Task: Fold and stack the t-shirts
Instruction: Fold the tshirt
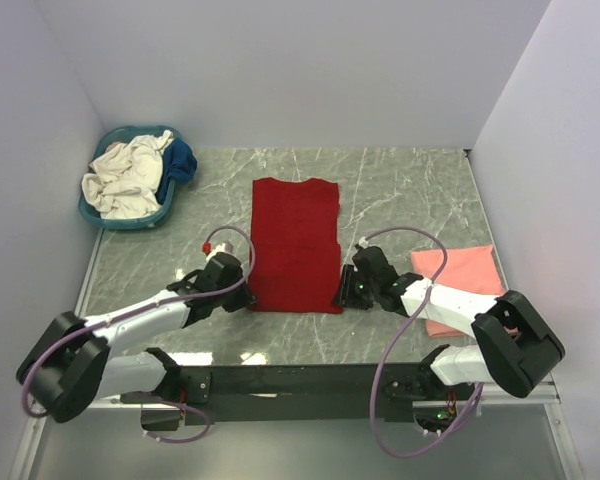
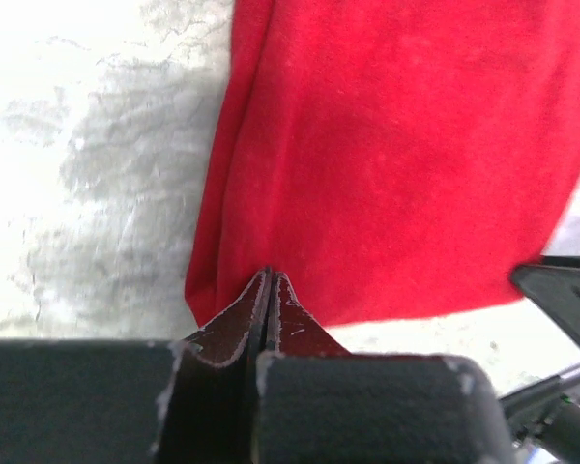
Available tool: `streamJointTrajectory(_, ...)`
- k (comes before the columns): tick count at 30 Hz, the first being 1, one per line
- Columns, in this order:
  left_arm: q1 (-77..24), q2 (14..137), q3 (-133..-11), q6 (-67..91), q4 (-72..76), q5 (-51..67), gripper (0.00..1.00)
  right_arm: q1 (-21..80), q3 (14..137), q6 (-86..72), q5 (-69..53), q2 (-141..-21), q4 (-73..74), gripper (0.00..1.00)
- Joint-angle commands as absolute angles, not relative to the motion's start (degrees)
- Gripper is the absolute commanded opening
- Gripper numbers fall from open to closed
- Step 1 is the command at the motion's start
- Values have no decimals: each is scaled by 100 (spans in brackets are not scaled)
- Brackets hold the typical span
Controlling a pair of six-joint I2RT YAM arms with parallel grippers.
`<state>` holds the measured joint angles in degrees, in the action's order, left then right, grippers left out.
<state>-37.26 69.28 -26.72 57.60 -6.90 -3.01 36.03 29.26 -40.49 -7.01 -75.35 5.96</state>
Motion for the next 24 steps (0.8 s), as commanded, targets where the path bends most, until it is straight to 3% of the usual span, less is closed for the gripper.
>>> streamJointTrajectory(1, -3762, 6339, -2672, 5897, -887, -483, 3, 3621, 2733, -4008, -440, -7339, 782, 40)
streamJointTrajectory(24, -3762, 6303, -2144, 6065, -878, -624, 1, 3630, 2646, -4104, -747, -6970, 888, 42)
